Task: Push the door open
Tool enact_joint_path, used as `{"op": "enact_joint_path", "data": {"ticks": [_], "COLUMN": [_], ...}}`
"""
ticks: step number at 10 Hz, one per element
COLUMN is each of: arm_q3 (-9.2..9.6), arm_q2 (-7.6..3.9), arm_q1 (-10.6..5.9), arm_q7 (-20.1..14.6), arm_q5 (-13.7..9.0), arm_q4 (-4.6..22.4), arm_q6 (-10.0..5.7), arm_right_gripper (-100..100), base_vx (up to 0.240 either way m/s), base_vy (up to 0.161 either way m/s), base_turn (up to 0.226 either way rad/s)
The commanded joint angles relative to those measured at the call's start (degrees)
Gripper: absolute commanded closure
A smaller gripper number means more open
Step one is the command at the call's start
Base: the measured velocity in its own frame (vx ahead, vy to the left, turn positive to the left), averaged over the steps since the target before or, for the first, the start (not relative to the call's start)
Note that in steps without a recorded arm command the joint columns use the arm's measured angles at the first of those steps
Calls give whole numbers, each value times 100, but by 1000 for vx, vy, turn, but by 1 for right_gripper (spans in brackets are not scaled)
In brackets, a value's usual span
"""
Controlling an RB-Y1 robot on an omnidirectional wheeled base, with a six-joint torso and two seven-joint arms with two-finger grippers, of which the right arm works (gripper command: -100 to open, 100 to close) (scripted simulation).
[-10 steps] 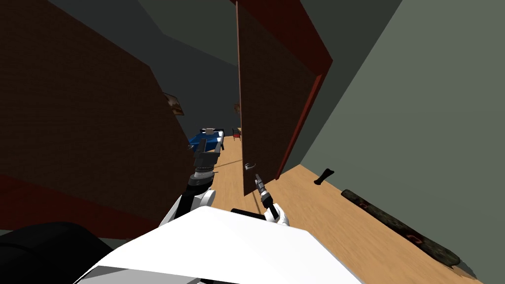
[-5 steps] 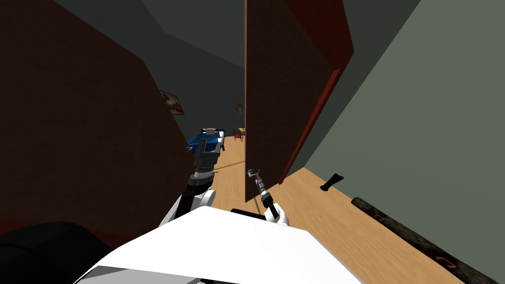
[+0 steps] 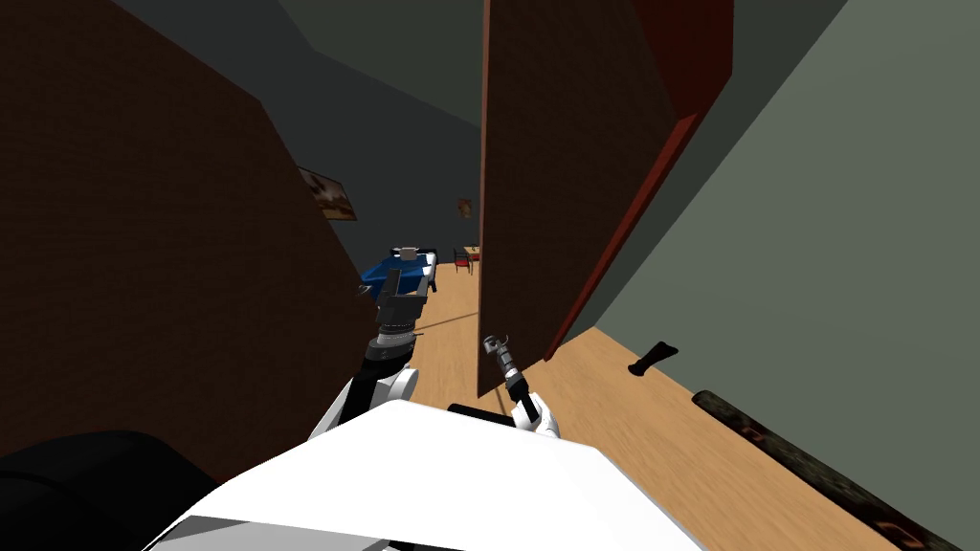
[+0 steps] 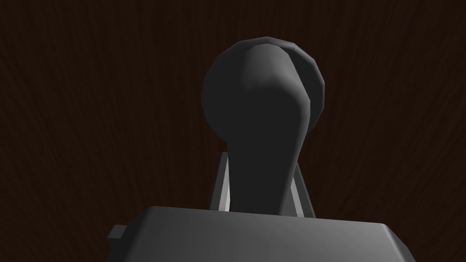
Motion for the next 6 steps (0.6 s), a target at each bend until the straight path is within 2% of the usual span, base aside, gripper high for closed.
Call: {"op": "enact_joint_path", "data": {"ticks": [1,4,6], "arm_q3": [6,6,-105], "arm_q2": [-4,-4,-36], "arm_q1": [21,21,-8], "arm_q7": [-1,-1,53], "arm_q5": [3,3,-44], "arm_q4": [10,10,13], "arm_q6": [2,2,11], "arm_right_gripper": [100,100,100], "base_vx": [-12,0,128], "base_vy": [-10,0,112], "base_turn": [18,0,-32]}}
